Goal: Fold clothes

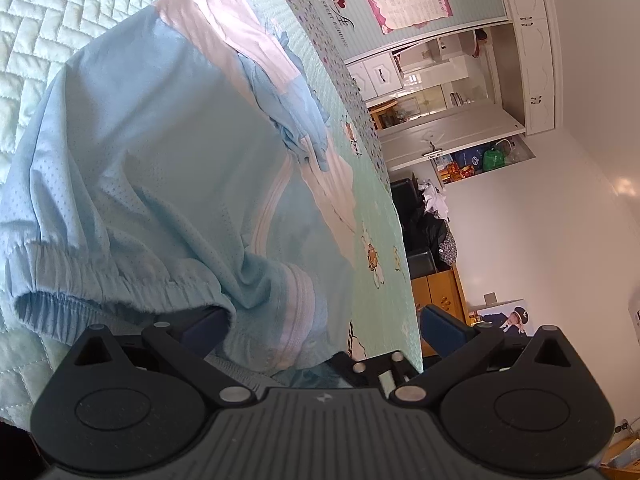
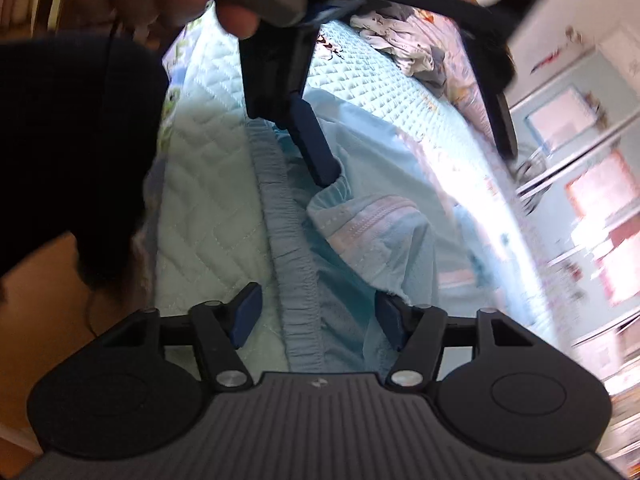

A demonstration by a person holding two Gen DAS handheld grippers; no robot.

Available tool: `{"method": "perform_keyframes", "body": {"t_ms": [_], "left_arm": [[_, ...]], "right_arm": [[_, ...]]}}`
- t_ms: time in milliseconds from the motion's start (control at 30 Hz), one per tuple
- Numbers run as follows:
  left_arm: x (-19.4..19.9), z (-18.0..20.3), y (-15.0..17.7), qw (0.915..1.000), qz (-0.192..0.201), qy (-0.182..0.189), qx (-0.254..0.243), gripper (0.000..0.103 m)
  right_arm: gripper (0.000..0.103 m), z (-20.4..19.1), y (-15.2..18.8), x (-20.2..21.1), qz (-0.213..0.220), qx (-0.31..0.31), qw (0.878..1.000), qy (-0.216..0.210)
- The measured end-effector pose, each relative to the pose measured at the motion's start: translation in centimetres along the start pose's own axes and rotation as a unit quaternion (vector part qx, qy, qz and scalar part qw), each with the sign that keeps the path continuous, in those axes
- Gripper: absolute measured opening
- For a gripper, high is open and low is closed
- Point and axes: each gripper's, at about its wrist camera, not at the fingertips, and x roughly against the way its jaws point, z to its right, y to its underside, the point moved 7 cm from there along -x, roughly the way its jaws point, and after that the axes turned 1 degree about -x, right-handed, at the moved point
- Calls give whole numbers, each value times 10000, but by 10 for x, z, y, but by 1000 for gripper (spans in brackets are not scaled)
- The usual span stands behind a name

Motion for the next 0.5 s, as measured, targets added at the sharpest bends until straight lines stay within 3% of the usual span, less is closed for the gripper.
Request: {"method": "perform_keyframes", "body": {"t_ms": [267,367,500], "left_arm": [[0,-1,-4,9999,68,79,92,103],[0,-1,-5,9999,90,86,114,103],[0,-1,-6,9998,102,93,125,103]], "right_arm": [[70,-15,0,6,-2,958,9900,1036],[59,-25,4,9,14,1073,9870,1195],[34,-30,3,11,-21,1010,9895,1038]]}}
